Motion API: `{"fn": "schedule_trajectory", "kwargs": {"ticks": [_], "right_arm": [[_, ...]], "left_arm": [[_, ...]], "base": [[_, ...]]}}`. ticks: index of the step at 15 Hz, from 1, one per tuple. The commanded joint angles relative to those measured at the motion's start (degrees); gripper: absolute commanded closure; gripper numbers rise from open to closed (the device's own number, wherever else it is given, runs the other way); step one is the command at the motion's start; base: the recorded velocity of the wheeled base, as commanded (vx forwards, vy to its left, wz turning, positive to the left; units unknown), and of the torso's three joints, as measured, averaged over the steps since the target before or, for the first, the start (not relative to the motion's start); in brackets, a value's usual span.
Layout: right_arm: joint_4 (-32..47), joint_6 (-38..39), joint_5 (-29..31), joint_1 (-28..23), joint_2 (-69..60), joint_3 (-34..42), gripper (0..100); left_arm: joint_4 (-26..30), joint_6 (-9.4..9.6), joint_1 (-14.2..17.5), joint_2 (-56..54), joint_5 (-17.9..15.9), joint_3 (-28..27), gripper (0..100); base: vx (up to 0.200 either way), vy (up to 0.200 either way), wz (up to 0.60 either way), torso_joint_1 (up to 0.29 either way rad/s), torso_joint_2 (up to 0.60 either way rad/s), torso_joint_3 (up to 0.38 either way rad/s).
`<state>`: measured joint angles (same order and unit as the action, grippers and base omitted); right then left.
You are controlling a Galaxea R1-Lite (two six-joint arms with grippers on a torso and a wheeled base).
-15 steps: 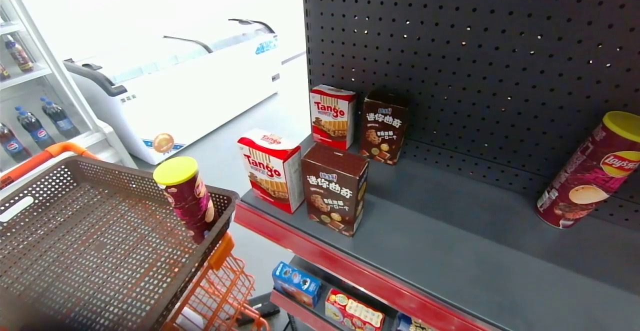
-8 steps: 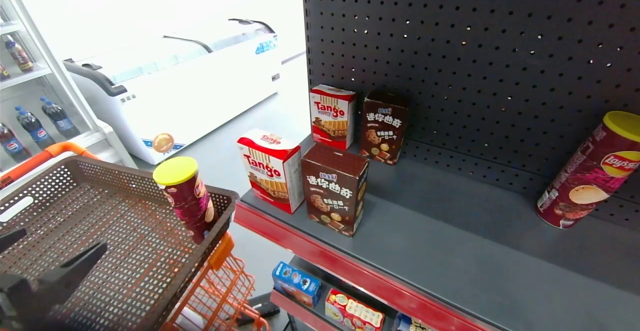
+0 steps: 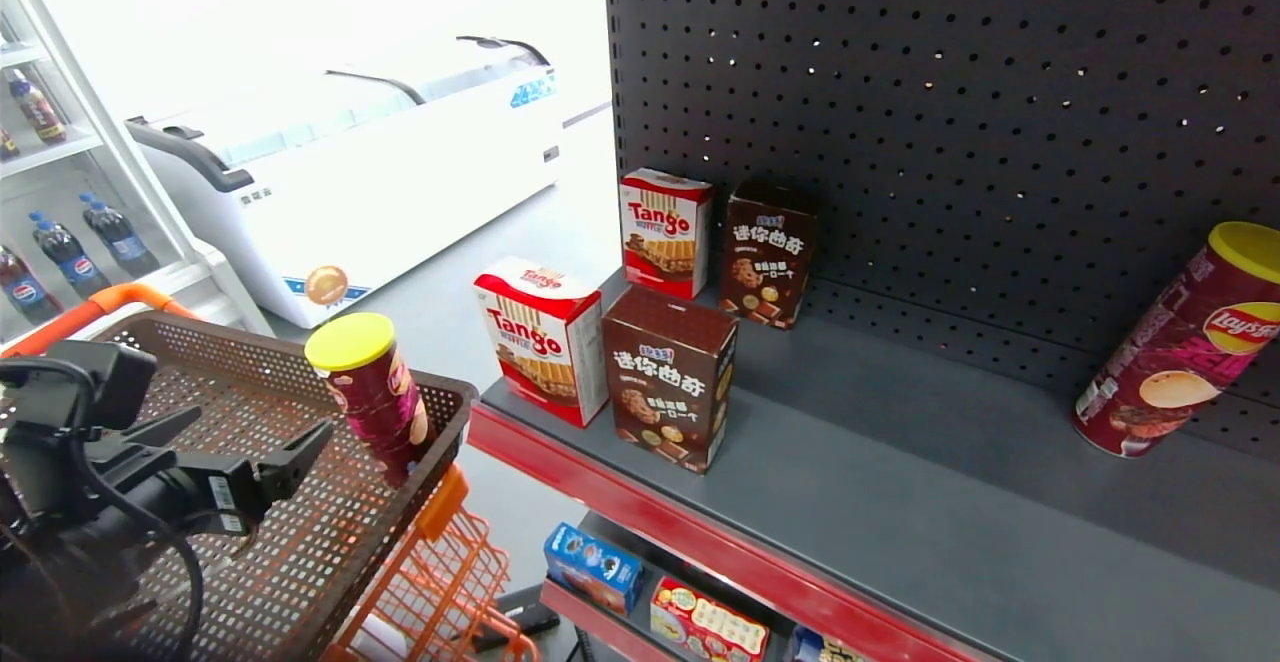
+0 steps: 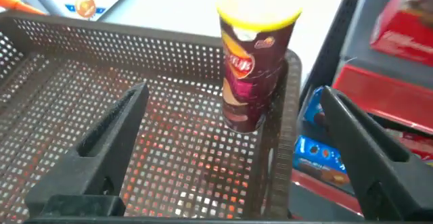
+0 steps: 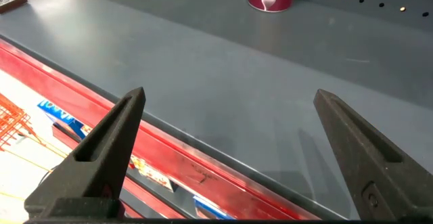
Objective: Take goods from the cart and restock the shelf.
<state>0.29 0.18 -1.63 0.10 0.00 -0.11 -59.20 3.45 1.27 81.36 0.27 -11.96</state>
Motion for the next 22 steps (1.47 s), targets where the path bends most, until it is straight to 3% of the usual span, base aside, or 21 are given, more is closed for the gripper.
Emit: {"fn": "schedule_trajectory", "kwargs": {"ticks": [1, 5, 13, 22], "right_arm": [[0.1, 0.0, 0.0, 0.0, 0.0, 0.0, 0], [0.0, 0.0, 0.0, 0.0, 0.0, 0.0, 0], [0.0, 0.0, 0.0, 0.0, 0.0, 0.0, 0], [0.0, 0.0, 0.0, 0.0, 0.0, 0.0, 0]], "left_arm": [[-2.9, 0.07, 0.4, 9.6, 0.1, -0.8, 0], [-7.2, 0.07, 0.4, 17.0, 0.2, -5.2, 0], [-10.3, -0.11, 0.3, 25.8, 0.2, -11.7, 0], [-11.1, -0.46, 0.5, 28.7, 0.3, -13.3, 0]], "base": [[0.000, 0.000, 0.00, 0.000, 0.00, 0.000], [0.000, 0.000, 0.00, 0.000, 0.00, 0.000], [0.000, 0.000, 0.00, 0.000, 0.00, 0.000], [0.000, 0.000, 0.00, 0.000, 0.00, 0.000]]}}
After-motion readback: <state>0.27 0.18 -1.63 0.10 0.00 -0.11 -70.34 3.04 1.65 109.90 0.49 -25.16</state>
